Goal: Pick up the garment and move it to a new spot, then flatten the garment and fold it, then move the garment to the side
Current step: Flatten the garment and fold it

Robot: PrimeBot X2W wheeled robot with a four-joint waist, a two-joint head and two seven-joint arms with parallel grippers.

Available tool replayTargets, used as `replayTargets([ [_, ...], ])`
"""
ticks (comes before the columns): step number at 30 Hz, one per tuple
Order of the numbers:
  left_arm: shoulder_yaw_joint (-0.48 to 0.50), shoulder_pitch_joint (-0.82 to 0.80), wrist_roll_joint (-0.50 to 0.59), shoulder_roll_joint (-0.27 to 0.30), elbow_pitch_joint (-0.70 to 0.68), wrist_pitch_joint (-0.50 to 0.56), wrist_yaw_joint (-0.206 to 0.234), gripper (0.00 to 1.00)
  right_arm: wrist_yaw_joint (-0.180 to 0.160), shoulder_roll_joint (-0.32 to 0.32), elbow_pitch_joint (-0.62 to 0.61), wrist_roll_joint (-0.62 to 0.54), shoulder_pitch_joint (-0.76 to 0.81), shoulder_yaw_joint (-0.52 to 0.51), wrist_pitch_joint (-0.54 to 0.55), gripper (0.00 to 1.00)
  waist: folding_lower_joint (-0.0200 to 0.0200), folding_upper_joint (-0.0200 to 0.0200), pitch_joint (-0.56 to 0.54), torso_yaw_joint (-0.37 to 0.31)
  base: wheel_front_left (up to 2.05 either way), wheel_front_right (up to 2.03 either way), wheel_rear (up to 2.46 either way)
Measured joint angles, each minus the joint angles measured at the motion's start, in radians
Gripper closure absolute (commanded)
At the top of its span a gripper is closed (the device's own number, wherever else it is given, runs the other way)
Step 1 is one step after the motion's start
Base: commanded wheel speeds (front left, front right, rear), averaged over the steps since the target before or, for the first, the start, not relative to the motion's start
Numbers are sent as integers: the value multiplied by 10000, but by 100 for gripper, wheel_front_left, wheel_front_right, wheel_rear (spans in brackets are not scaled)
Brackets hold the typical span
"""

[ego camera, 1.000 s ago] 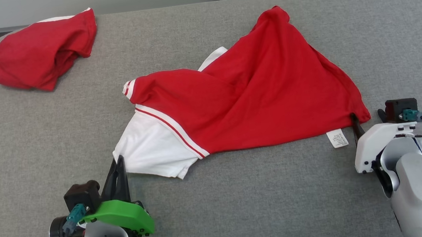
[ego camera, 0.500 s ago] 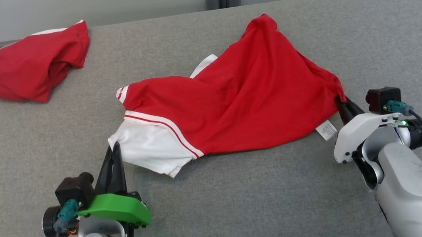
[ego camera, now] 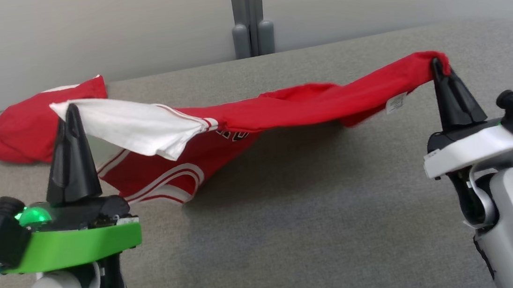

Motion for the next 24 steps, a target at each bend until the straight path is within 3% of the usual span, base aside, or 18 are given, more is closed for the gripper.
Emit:
replayTargets([
  [9,313,-825,384,909,-3967,1354,299,100,0,73,-5141,-437,1386,-1022,1202,100,0,0,-535,-586,0,0,0],
  [14,322,-1817,420,1335,-4790,2341,311,100,0,288,-6995,-604,1862,-1597,2059,100,0,0,-563,-897,0,0,0],
  [19,96,-2245,493,1448,-4316,2780,303,100,0,568,-7045,-545,2017,-1710,2690,100,0,0,-328,-1101,0,0,0],
  [24,-69,-3262,374,1400,-2924,2800,105,100,0,548,-5367,-416,723,-1175,2780,100,0,0,336,-1245,0,0,0],
])
